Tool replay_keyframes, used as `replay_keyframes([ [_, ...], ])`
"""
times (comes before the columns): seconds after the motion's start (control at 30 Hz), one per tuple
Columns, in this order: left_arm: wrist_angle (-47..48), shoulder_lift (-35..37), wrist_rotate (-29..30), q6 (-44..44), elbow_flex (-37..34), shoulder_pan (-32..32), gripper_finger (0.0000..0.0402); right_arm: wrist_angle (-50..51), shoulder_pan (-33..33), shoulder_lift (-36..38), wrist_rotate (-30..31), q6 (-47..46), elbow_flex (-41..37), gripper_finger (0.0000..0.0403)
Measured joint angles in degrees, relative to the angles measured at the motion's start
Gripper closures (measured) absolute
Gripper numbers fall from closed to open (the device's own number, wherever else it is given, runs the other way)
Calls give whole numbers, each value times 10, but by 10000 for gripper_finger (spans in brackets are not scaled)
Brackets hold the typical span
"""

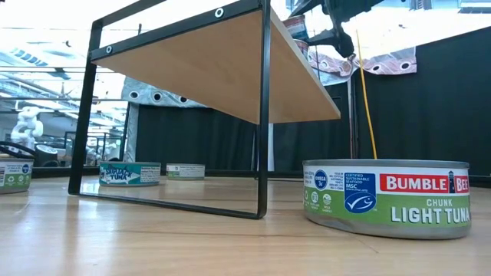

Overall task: Stack canned seafood by type on shelf
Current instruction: Stack the blue tuna can on top of the blue tuna can on the shelf, then put the green tuna can on the shelf

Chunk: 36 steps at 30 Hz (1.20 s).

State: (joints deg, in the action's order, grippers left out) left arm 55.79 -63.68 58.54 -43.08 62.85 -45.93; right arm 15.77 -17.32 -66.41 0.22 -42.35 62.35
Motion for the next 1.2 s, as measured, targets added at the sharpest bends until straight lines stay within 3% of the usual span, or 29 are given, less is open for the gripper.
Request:
replay_keyframes([
  [0.47,0,0,0,0,0,0,199,0,0,0,28,61,0,57],
  [0.9,0,0,0,-1,0,0,199,28,2,10,31,124,3,55],
  [1.2,1,-1,-1,-7,-1,-1,199,82,49,61,87,202,92,55],
])
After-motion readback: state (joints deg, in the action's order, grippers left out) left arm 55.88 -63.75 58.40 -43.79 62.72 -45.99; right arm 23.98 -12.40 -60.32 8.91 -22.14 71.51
